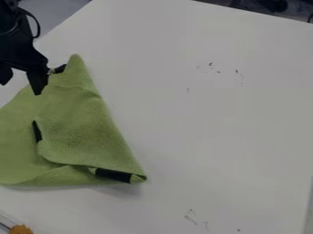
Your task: Folds the cloth from the bottom left to top right
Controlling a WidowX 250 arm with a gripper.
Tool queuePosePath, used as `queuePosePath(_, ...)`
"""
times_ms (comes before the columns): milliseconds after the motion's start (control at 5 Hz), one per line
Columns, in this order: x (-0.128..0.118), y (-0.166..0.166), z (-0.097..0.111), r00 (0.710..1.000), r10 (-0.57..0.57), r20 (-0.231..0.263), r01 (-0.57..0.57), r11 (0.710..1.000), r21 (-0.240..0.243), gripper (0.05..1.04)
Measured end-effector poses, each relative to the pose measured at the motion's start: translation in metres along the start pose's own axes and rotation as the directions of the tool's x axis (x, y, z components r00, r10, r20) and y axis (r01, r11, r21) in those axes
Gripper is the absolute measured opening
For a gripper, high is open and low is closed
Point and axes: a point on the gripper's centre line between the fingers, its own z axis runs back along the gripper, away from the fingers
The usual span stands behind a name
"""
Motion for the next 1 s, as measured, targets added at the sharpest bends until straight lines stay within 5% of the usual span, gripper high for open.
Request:
queuePosePath(600,-0.047,0.027,-0.013,0.989,0.137,-0.056,-0.138,0.99,-0.009,0.999)
queuePosePath(1000,-0.086,0.054,-0.033,0.96,0.277,-0.036,-0.277,0.961,0.018,0.999)
